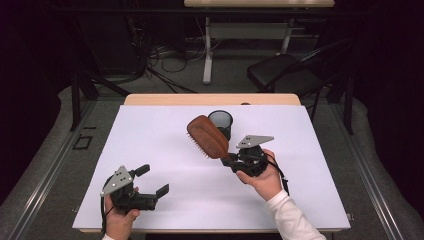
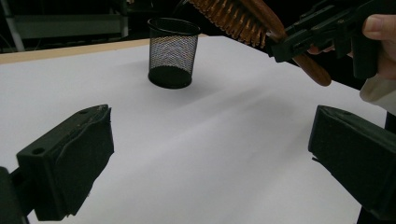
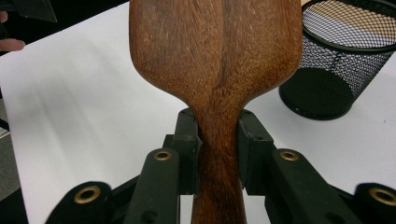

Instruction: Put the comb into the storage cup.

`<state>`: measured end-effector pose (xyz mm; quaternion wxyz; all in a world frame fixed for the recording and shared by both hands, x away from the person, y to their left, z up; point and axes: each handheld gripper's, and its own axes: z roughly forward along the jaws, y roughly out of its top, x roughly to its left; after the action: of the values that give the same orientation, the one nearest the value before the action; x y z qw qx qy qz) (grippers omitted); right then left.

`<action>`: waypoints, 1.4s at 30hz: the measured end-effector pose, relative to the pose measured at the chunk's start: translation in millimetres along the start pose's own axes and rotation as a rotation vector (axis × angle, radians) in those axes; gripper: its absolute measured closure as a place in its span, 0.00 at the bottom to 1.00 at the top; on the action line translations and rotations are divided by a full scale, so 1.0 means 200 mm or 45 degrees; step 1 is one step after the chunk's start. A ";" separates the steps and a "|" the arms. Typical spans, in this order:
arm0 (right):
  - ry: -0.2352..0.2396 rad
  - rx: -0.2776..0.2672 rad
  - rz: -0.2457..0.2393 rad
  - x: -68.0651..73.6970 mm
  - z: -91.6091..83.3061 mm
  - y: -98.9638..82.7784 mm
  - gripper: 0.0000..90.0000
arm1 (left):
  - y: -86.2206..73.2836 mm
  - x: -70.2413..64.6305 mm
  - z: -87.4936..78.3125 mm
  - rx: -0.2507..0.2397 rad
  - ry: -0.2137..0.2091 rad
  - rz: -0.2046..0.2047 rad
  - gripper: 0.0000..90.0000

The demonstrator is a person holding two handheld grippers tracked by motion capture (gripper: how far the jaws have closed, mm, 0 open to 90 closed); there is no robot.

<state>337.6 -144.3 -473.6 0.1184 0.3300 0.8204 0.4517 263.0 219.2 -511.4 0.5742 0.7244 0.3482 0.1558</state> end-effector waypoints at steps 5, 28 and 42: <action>-0.004 -0.049 -0.015 0.00 0.00 -0.02 0.81 | 0.00 0.00 0.02 0.011 0.014 -0.019 0.00; -0.040 -0.226 -0.088 0.06 -0.04 -0.03 0.81 | 0.11 -0.04 0.08 0.049 -0.039 -0.060 0.01; -0.042 -0.254 -0.096 0.07 -0.04 -0.03 0.81 | 0.22 -0.04 0.16 0.062 -0.085 -0.131 0.03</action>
<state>320.1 -143.0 -472.5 0.1809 0.2929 0.7811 0.5210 292.0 185.3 -477.5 0.5749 0.7240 0.3696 0.0933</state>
